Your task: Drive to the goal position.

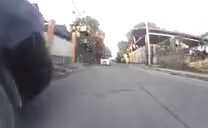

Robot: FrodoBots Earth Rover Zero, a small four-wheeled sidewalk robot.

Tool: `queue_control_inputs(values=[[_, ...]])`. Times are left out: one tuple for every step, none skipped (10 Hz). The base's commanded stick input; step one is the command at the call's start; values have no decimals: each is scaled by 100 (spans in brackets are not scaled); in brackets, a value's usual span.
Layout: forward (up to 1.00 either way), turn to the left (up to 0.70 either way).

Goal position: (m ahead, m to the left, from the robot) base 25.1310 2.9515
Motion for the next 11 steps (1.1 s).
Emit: queue_control_inputs(values=[[100, -39], [100, -39], [100, -19], [100, -1], [100, -14], [100, -39], [100, -39], [100, -27], [100, -10], [100, 1], [100, 1]])
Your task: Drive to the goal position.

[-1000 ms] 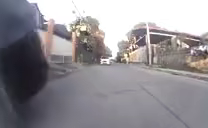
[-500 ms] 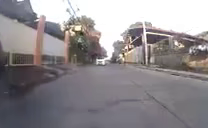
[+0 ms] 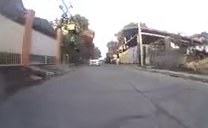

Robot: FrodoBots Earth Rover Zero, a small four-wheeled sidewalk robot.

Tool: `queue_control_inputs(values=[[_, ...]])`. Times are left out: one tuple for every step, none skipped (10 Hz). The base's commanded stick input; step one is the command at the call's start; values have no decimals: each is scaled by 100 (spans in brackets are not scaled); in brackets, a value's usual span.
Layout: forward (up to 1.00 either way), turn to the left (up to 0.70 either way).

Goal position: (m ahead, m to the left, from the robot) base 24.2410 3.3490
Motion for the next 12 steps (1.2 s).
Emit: queue_control_inputs(values=[[100, 1], [100, 1], [100, 1], [100, 1], [100, 1], [100, 1], [100, 1], [100, 1], [100, 1], [100, -1], [100, -27], [100, -39]])
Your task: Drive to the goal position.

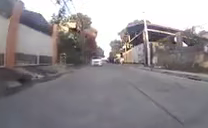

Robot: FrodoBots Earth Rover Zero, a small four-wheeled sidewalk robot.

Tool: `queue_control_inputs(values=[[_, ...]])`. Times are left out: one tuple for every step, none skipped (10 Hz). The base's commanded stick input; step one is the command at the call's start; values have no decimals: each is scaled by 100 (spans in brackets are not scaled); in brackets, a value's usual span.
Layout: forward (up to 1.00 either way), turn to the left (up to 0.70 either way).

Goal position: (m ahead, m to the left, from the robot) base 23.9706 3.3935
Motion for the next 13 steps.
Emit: queue_control_inputs(values=[[100, -39], [100, -30], [100, 1], [100, 1], [100, -23], [100, -37], [100, -19], [100, -5], [100, 1], [100, 1], [100, 1], [100, 1], [100, 1]])
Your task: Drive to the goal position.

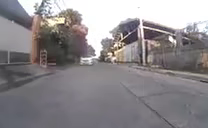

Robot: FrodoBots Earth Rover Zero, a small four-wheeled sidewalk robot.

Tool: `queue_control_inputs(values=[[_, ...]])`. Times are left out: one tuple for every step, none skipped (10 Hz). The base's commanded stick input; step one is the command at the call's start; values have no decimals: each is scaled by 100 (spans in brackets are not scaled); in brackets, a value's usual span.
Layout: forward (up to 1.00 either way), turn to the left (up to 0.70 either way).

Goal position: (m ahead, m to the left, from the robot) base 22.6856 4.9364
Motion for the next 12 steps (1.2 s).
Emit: queue_control_inputs(values=[[100, 1], [100, 1], [100, 1], [100, 1], [100, 1], [100, 1], [100, 1], [100, 1], [100, 1], [100, 1], [100, 1], [100, 1]])
